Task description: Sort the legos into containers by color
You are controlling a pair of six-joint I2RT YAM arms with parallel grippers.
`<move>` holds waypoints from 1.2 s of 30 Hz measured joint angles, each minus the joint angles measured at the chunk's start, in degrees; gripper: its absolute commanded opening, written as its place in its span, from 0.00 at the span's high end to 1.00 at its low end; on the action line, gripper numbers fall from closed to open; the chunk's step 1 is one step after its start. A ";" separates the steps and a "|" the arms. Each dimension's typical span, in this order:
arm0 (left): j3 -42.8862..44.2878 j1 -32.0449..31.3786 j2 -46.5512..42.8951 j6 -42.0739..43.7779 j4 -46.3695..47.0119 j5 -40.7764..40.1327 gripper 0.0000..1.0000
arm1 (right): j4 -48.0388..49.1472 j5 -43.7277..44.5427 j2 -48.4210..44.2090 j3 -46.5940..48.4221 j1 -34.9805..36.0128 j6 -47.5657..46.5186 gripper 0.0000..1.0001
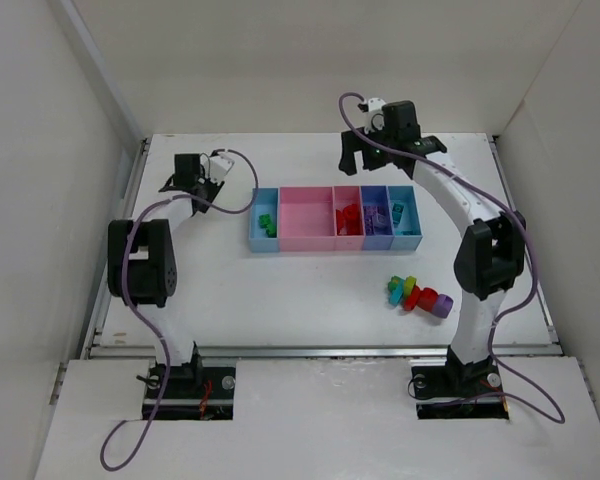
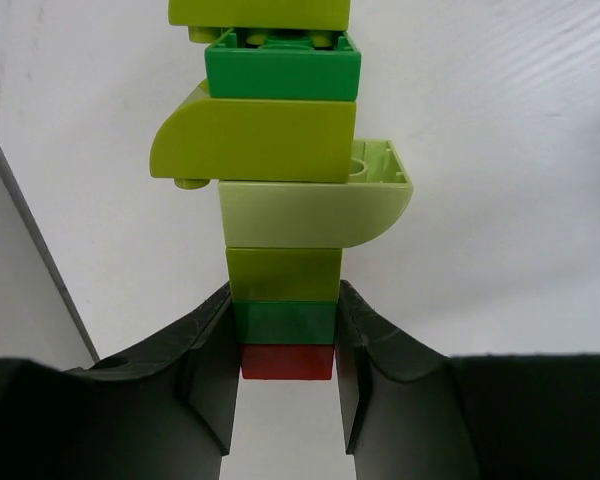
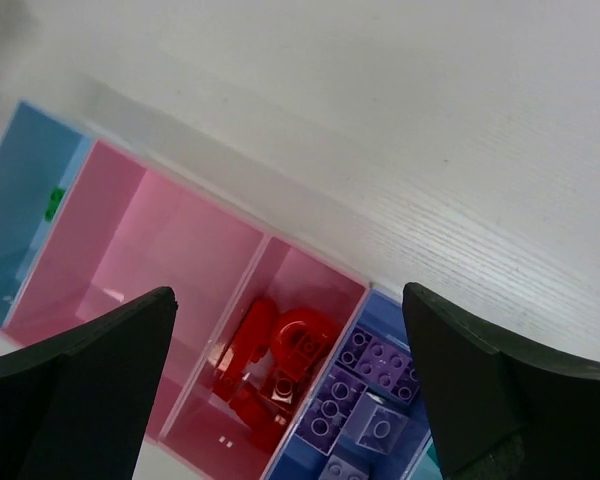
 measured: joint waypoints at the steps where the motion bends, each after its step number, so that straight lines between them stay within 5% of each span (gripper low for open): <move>1: -0.37 0.48 -2.36 0.37 -1.27 3.06 1.00 | 0.13 -0.85 -0.35 -0.48 0.35 -1.29 0.00; 12: 3.15 1.88 -25.59 23.65 -30.69 39.93 1.00 | 0.68 -16.11 -15.10 -10.69 10.71 -27.06 0.00; 23: -6.99 -9.42 -43.36 28.39 -33.75 45.64 1.00 | 13.40 -41.46 -13.97 -11.56 8.44 -11.72 0.00; 36: -7.67 -12.48 -46.84 31.56 -35.26 46.10 1.00 | 11.19 -34.21 -25.40 -20.33 17.75 -31.21 0.00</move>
